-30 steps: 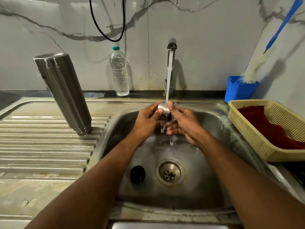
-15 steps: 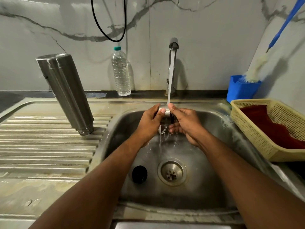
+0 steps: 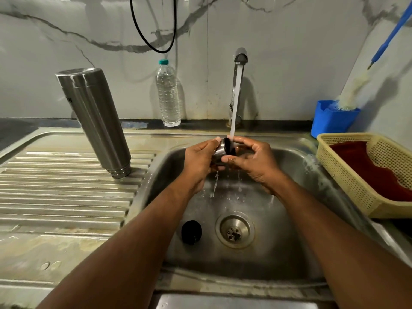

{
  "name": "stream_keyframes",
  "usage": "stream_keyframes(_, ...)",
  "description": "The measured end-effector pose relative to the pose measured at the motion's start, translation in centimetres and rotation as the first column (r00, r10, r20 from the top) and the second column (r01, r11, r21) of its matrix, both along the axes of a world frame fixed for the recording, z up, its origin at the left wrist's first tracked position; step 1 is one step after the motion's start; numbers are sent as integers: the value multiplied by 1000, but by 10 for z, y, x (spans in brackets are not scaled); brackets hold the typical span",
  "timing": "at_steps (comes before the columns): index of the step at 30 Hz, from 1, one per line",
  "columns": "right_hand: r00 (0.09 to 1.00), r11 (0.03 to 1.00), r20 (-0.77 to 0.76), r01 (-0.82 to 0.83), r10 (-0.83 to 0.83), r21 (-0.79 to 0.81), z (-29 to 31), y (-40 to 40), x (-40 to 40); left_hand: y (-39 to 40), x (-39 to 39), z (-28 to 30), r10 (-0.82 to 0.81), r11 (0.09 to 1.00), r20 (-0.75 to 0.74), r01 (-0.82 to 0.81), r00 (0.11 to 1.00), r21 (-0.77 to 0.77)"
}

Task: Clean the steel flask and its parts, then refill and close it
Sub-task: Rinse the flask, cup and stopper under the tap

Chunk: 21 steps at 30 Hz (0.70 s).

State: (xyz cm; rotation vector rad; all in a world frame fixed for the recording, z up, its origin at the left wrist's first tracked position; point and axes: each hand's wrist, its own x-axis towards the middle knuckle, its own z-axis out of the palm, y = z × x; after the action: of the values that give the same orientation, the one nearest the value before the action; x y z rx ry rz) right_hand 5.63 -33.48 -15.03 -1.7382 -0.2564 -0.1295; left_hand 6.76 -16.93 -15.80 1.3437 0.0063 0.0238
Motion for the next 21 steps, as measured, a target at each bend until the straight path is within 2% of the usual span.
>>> stream_keyframes(3, 999, 999, 46, 10, -8, -31, -1, 1, 1, 2, 1, 3, -7, 998, -74, 2, 997, -65)
stream_keyframes(9, 995, 985, -99, 11, 6, 171, -1, 3, 4, 5, 4, 0, -59, 994, -63, 53, 996, -93)
stream_keyframes(12, 995, 990, -60, 80, -74, 112, -1, 5, 5, 4, 3, 1, -140, 985, -44, 134, 989, -111)
stream_keyframes(14, 987, 987, 19, 157, -157, 24, -3, 6, 7, 3, 1, 2, -168, 984, -36, 165, 985, -73)
stream_keyframes(16, 976, 978, 54, 209, -210, 19, -5, 4, 10, 3, 1, -1, -191, 982, -22, 191, 981, 5)
stream_keyframes(18, 971, 968, 0, 236, -237, 80, -4, 1, 12, 5, 4, -5, -194, 978, -16, 194, 981, 79)
stream_keyframes(21, 973, 961, -117, 217, -199, 169, -1, -1, 10, 8, 6, -7, -172, 982, -7, 172, 985, 71)
